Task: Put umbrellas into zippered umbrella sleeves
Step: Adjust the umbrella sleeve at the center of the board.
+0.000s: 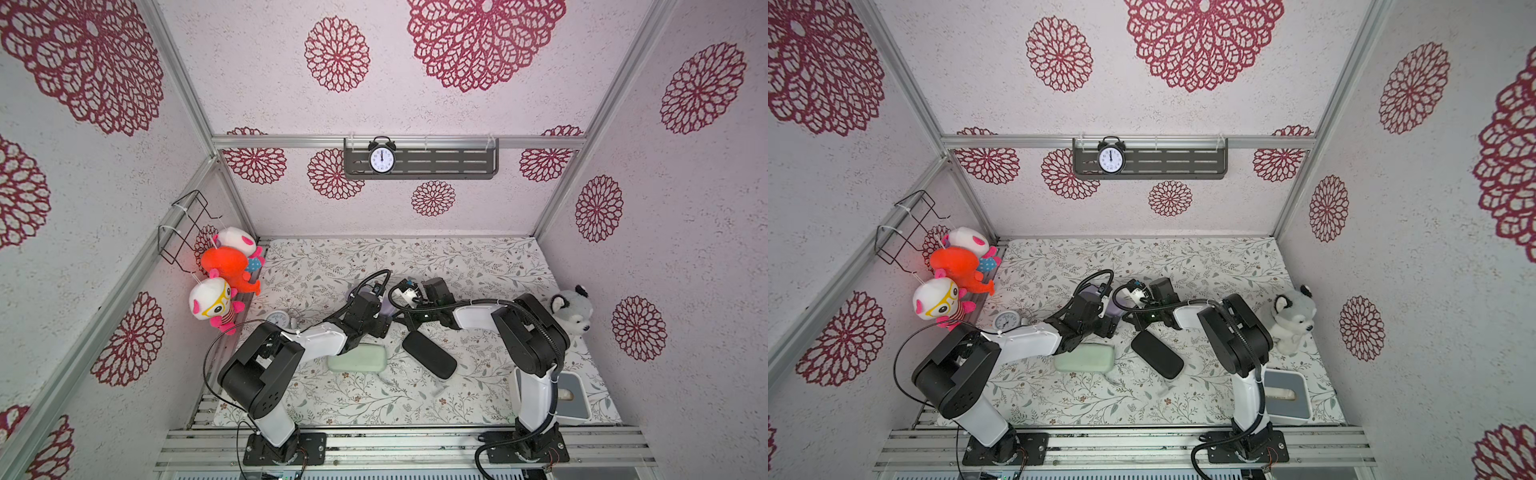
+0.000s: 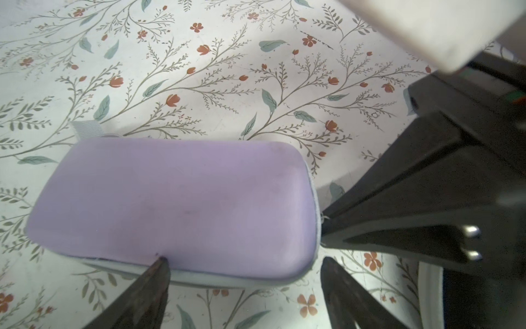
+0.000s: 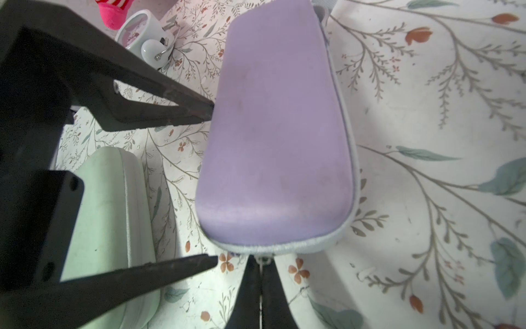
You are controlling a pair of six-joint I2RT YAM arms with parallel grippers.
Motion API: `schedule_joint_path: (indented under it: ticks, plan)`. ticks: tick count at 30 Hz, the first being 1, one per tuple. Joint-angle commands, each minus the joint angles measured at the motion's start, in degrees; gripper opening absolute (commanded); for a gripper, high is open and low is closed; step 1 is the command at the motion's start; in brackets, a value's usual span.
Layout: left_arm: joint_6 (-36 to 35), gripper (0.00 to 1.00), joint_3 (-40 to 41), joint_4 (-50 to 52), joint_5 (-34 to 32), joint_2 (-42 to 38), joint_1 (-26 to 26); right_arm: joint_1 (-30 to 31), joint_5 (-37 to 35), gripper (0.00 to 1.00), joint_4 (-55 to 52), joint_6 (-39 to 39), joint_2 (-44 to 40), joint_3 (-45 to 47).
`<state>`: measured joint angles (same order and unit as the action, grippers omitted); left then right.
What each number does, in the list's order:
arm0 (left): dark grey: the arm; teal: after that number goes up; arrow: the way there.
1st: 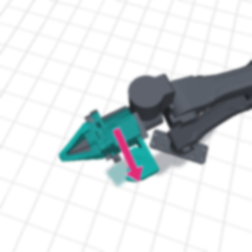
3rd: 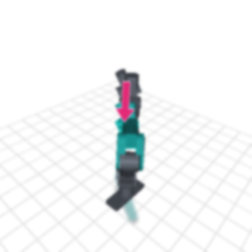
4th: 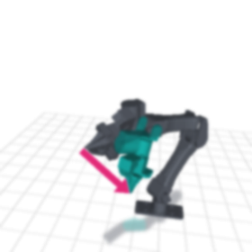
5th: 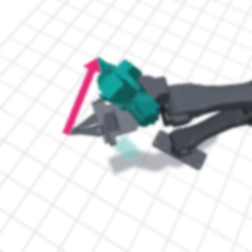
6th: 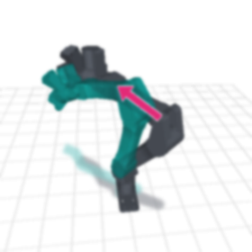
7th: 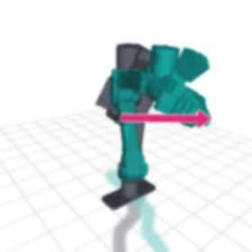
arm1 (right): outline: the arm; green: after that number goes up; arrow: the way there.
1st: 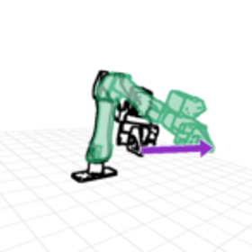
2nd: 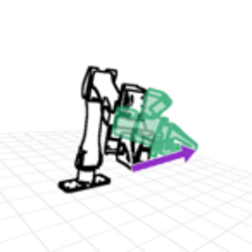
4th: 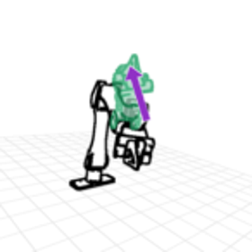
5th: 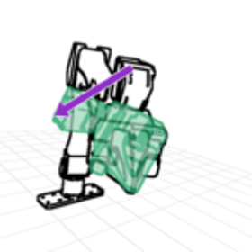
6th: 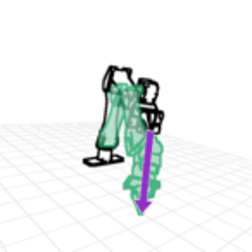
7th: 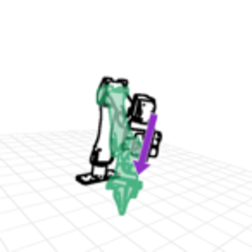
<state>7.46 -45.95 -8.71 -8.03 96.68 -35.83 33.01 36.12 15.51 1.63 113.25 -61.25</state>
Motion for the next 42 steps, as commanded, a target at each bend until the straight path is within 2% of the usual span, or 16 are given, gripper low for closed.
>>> schedule_joint_path:
  ticks: [1, 8, 13, 17, 32, 36, 42]
  plan:
    - [-2.9, 0.86, 0.47, -2.69, 3.49, 0.4, -0.02, 0.06, 4.77, 0.0, 3.29, 0.46, -1.3, -0.36]
    - [-6.99, 0.85, -1.61, -1.16, -0.82, 2.8, -0.29, -0.01, 4.81, 0.0, 2.66, 0.02, -0.94, -0.65]
    - [-7.98, 0.84, 1.38, -5.66, -0.53, 1.06, -0.03, -0.23, 4.99, 0.0, 2.53, -0.05, -0.63, -0.45]
    - [-9.1, 0.81, -0.4, -4.21, -1.31, 2.5, -0.02, -0.23, 6.46, 0.0, 2.44, -0.38, -0.08, -0.97]
    - [-12.3, 0.54, -1.78, -4.96, -7.71, 3.3, -0.29, -0.32, 11.14, 0.0, 2.53, -1.56, -0.37, 0.08]
    - [-11.62, 0.53, -1.67, -6.42, -4.94, 2.35, -0.2, -0.32, 8.94, 0.0, 1.25, -1.54, 0.21, -0.36]
    - [-12.04, 0.55, -2.01, -7.69, -5.88, 2.38, 0.14, -0.41, 7.65, 0.0, 0.69, -1.63, -0.26, 0.17]
